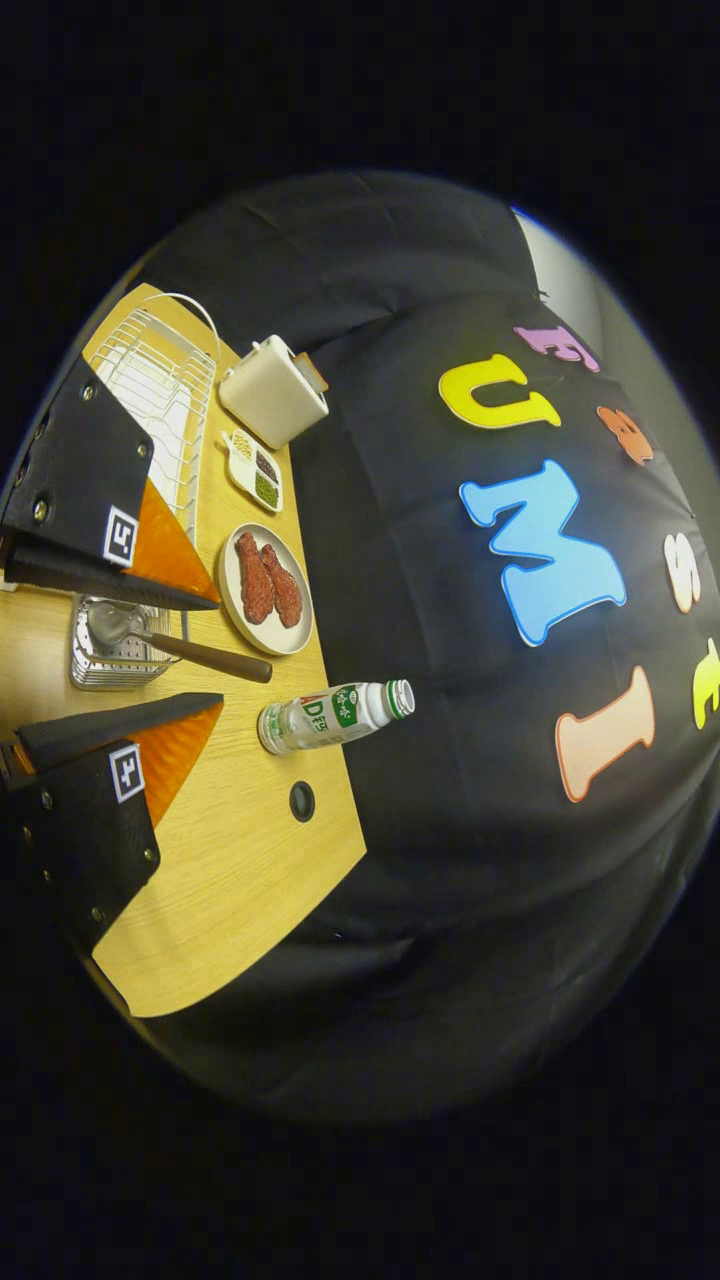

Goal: Take the plate from the dish rack, then take the spoon from the basket and place it into the plate.

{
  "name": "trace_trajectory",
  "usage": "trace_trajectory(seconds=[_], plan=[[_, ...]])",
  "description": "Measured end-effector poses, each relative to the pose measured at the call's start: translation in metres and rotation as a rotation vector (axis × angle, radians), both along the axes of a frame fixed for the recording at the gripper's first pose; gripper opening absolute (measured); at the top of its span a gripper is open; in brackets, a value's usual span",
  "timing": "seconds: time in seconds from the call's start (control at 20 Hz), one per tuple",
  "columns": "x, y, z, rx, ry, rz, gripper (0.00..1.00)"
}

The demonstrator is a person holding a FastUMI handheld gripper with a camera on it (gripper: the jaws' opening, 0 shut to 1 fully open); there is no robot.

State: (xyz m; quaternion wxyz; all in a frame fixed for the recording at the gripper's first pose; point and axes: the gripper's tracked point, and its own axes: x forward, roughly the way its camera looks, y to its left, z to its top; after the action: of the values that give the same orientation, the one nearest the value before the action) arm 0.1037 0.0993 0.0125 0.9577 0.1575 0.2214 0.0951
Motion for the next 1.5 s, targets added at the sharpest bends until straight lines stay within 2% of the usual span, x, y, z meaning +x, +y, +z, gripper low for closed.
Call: trace_trajectory(seconds=[0.15, 0.25, 0.4, 0.45, 0.5, 0.55, 0.95, 1.3, 1.5], plan=[[0.014, 0.001, -0.009, 0.009, 0.008, -0.011, 0.5], [0.023, 0.003, -0.014, 0.02, 0.016, -0.014, 0.32], [0.036, 0.004, -0.028, 0.036, 0.027, -0.034, 0.32], [0.031, 0.001, -0.017, 0.051, 0.028, -0.031, 0.14], [0.031, 0.001, -0.017, 0.049, 0.028, -0.031, 0.13], [0.033, 0.002, -0.016, 0.042, 0.018, -0.032, 0.09], [0.03, -0.005, 0.032, -0.054, -0.085, -0.025, 0.09], [0.01, -0.011, 0.076, -0.037, -0.144, -0.018, 0.09], [-0.014, -0.003, 0.12, -0.009, -0.208, 0.023, 0.09]])
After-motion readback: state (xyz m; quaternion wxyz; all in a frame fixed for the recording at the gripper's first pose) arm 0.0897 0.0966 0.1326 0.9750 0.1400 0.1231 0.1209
